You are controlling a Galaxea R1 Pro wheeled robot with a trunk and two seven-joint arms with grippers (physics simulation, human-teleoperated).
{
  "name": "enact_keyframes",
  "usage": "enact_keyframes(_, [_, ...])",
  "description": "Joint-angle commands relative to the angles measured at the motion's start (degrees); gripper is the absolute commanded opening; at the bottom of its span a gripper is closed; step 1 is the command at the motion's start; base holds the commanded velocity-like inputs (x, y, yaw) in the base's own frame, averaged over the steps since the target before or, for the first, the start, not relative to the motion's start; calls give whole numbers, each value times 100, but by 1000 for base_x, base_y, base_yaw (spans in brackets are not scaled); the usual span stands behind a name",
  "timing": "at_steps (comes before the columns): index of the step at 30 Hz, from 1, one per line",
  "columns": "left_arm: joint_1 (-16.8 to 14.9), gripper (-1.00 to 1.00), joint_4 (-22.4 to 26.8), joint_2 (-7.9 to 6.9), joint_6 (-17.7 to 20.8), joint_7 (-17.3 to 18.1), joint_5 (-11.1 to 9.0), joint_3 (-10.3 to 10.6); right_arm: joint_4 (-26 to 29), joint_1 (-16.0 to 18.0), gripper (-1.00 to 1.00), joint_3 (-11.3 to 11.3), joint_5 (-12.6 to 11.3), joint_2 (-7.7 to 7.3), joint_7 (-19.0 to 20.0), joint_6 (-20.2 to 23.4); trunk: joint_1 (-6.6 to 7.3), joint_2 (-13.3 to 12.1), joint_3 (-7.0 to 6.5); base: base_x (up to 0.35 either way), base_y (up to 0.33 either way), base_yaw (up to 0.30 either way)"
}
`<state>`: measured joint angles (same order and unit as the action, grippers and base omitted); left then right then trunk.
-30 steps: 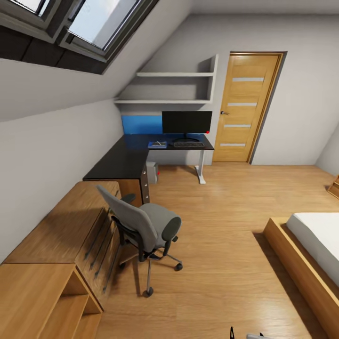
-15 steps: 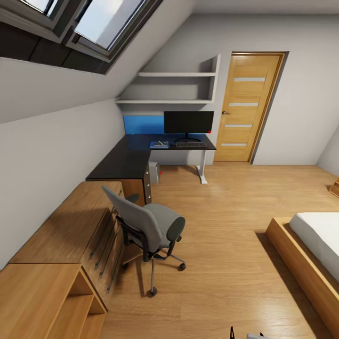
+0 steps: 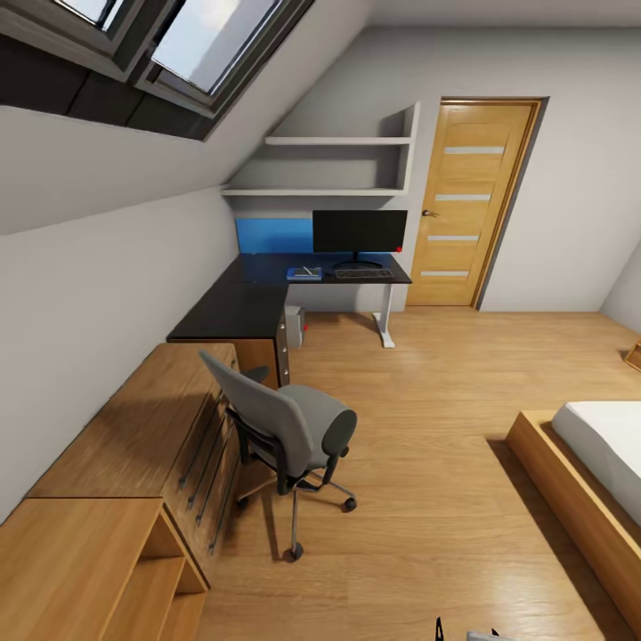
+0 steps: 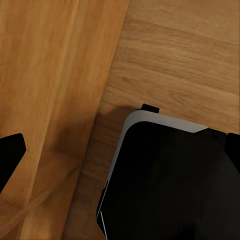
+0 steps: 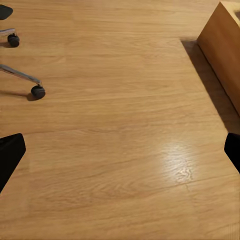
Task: In the bedroom, organize the workspace by keeping the computer under the desk, ensuring the monitor is on the desk, placing the keyboard on the desk next to the monitor, placing the mouse on the desk next to the keyboard, moving the folder from the swivel chair onto the desk next to the mouse, stacking the notebook on top of the folder with the pen on top of the notebook, and positioning the swivel chair next to the desk.
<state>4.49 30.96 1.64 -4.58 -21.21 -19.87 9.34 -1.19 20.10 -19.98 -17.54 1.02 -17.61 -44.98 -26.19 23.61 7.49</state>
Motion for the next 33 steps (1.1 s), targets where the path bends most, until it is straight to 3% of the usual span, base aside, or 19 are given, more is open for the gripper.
enact_keyframes(1, [0, 100, 7, -6, -25, -41, -61, 46, -13, 9, 100, -50, -21, 3, -32, -8, -4, 11, 10, 0, 25, 0])
enact_keyframes(7, [0, 100, 23, -4, -25, -41, -67, 42, -13, 7, 100, -50, -21, 3, -32, -7, -4, 11, 10, 0, 11, 0])
enact_keyframes(17, [0, 100, 158, 139, -18, -49, -69, 42, -13, -22, 100, -35, -21, -62, -40, -3, -4, 11, 10, 0, 1, 0])
enact_keyframes(33, [0, 100, 156, 193, -8, -50, -67, 50, -4, -163, 100, -49, 2, -118, -33, -11, -355, 653, 298, 0, 0, 0])
